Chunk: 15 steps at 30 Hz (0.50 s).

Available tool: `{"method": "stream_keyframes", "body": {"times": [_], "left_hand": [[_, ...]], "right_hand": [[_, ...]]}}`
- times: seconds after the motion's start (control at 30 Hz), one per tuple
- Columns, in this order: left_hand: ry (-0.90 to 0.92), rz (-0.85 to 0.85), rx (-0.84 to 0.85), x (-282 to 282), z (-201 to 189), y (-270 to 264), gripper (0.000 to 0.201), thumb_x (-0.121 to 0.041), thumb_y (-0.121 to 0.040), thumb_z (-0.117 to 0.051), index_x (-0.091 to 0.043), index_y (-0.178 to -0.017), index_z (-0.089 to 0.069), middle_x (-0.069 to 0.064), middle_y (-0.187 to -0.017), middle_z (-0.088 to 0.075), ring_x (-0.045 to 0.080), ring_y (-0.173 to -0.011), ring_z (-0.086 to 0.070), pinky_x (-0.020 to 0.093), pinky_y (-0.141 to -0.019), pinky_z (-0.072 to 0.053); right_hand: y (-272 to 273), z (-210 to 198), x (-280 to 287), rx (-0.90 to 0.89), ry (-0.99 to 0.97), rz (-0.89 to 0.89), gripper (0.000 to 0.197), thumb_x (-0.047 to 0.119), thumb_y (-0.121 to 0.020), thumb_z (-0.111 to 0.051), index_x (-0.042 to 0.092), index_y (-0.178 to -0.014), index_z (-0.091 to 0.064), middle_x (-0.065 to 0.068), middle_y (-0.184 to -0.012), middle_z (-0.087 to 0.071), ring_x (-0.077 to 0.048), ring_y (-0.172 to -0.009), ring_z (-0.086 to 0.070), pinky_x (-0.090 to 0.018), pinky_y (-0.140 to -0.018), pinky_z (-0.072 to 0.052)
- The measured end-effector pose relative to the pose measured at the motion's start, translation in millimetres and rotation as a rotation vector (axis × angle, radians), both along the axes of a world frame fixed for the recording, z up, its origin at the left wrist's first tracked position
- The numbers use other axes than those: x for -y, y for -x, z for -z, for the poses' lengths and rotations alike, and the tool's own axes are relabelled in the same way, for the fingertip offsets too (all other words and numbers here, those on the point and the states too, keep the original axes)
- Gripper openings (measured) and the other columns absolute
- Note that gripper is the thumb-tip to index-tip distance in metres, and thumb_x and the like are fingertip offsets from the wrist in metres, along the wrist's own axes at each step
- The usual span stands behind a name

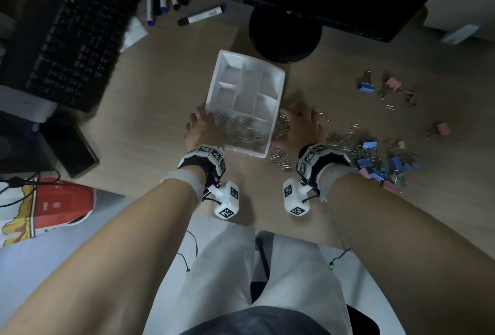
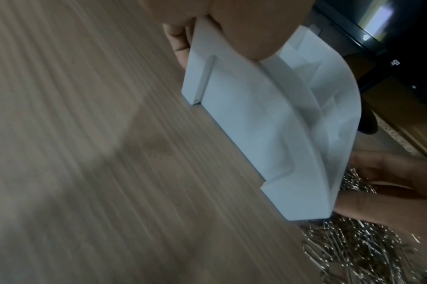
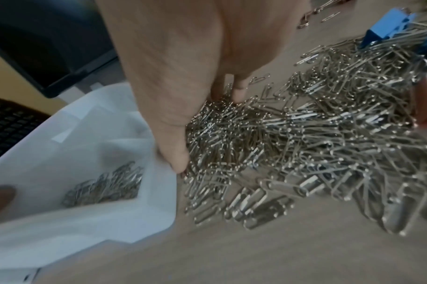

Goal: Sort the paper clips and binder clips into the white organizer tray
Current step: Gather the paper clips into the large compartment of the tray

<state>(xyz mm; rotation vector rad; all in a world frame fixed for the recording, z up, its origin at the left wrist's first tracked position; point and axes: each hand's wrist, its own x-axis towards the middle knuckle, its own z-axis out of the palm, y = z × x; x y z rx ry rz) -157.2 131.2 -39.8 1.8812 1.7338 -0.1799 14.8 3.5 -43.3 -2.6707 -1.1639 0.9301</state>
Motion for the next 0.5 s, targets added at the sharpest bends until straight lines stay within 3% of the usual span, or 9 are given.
{"method": "stream_keyframes", "body": {"times": [0.1, 0.27, 0.33, 0.5], "left_hand": [[-0.030, -0.009, 0.022, 2, 0, 1, 0.045, -0.031, -0.104, -0.027, -0.006, -0.141, -0.029, 0.014, -0.140, -0.042, 0.033, -0.127, -0.041, 0.048, -0.103, -0.038], [-0.053, -0.018, 0.048, 1, 3, 2, 0.044, -0.031, -0.104, -0.027, -0.006, -0.139, -0.032, 0.013, -0.139, -0.044, 0.035, -0.125, -0.042, 0.049, -0.100, -0.039], [-0.061, -0.011, 0.040, 0, 4, 3, 0.044, -0.031, -0.104, -0.027, -0.005, -0.139, -0.033, 0.014, -0.138, -0.045, 0.035, -0.124, -0.043, 0.048, -0.099, -0.039], [-0.089, -0.011, 0.049, 4, 5, 5, 0.046, -0.032, -0.104, -0.027, -0.006, -0.141, -0.033, 0.014, -0.137, -0.046, 0.035, -0.124, -0.044, 0.048, -0.098, -0.040]], "right_hand": [[7, -2, 7, 0.030, 0.042, -0.051, 0.091, 0.060, -0.063, -0.081, 0.035, -0.140, -0.040, -0.007, -0.152, -0.029, -0.035, -0.140, -0.024, -0.054, -0.106, -0.038], [16, -4, 13, 0.037, 0.132, -0.117, 0.111, 0.054, -0.049, -0.090, 0.033, -0.142, -0.033, -0.007, -0.152, -0.025, -0.036, -0.144, -0.019, -0.058, -0.107, -0.035], [18, -3, 13, 0.048, 0.117, -0.088, 0.103, 0.048, -0.051, -0.093, 0.034, -0.137, -0.039, -0.007, -0.149, -0.028, -0.036, -0.140, -0.023, -0.058, -0.104, -0.041], [7, 9, 15, -0.044, -0.062, 0.041, 0.051, 0.027, -0.070, -0.088, 0.030, -0.114, -0.062, -0.008, -0.137, -0.043, -0.035, -0.128, -0.039, -0.049, -0.098, -0.049]]}}
